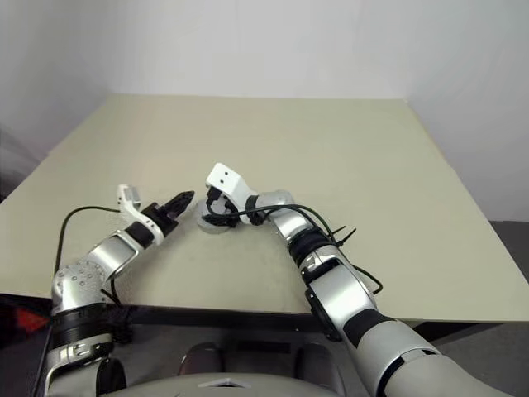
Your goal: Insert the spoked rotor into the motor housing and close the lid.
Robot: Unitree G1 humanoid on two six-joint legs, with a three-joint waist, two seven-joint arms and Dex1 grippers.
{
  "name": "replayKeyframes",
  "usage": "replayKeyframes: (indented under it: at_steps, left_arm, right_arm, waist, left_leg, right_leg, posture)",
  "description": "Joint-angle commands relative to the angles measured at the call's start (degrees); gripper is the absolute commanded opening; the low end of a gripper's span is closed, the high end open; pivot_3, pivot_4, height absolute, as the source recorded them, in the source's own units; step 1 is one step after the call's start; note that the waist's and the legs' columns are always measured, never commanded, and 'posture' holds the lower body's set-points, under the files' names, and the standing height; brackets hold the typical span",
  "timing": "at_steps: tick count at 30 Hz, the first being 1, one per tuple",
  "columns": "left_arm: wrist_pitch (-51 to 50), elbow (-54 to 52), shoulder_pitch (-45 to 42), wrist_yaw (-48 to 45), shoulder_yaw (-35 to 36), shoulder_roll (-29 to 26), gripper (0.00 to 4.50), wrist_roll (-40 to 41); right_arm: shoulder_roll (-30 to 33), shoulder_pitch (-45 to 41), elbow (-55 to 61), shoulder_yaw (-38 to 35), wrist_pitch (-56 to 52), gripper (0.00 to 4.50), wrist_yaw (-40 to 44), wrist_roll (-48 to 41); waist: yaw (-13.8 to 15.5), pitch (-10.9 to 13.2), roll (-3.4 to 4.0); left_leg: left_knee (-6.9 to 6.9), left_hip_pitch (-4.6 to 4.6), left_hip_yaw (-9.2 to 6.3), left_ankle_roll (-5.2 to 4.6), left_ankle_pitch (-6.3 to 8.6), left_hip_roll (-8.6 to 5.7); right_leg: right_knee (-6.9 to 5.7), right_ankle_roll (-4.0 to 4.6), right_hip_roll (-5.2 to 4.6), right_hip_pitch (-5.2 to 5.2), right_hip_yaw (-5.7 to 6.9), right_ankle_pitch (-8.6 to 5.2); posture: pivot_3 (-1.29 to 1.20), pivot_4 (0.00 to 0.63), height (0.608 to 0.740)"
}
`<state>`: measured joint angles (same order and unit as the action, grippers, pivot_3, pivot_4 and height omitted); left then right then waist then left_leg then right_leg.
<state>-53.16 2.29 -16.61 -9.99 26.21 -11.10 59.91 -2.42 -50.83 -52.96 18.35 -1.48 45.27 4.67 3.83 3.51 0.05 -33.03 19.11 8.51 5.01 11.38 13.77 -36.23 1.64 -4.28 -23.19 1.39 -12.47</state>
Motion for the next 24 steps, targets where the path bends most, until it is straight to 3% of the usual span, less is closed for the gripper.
replayKeyframes:
  at_steps: [1,8,17,21,24]
  left_arm:
    - [-1.1,0.6,-2.0,-1.0,-0.9,0.3,0.04,1.4]
    - [-4.5,6.8,-3.5,2.7,-1.8,0.5,0.01,-0.6]
    - [-7.0,7.9,-2.7,6.4,1.2,-0.3,0.01,0.4]
    - [-7.8,7.6,-2.5,7.2,2.3,-0.6,0.0,1.0]
    - [-8.4,7.3,-2.4,7.6,2.8,-0.6,0.0,1.5]
  right_arm:
    - [1.5,1.6,-3.3,1.6,-2.4,3.18,-1.0,3.2]
    - [1.4,1.3,-3.2,1.2,-2.1,3.18,-1.5,2.9]
    - [1.8,1.1,-2.7,0.4,-3.3,3.18,-0.3,1.9]
    - [2.1,1.1,-1.1,0.7,-3.4,4.48,0.8,1.9]
    - [2.0,1.0,-0.3,0.9,-3.2,4.48,0.2,2.2]
  waist:
    - [0.0,0.0,0.01]
    - [0.1,0.0,0.06]
    - [0.1,-0.5,0.66]
    - [0.1,-0.5,0.61]
    - [0.1,-0.5,0.59]
  left_leg:
    - [0.0,0.01,0.0,0.0,0.0,0.0]
    - [0.01,0.0,0.01,0.0,0.0,-0.01]
    - [0.21,-0.04,0.01,0.0,0.0,-0.04]
    - [0.25,0.01,0.01,0.0,0.0,-0.04]
    - [0.26,0.01,0.01,0.0,0.0,-0.04]
  right_leg:
    - [0.03,0.0,0.0,0.0,0.0,0.0]
    - [0.07,-0.01,-0.01,0.02,0.0,0.0]
    - [0.5,-0.02,-0.01,0.24,0.03,0.0]
    - [0.57,-0.02,-0.01,0.23,0.04,0.0]
    - [0.64,-0.02,-0.01,0.27,0.05,0.0]
  posture:
    - [0.0,0.0,0.74]
    - [0.0,0.0,0.74]
    - [0.0,0.0,0.74]
    - [0.0,0.0,0.74]
    - [0.0,0.0,0.74]
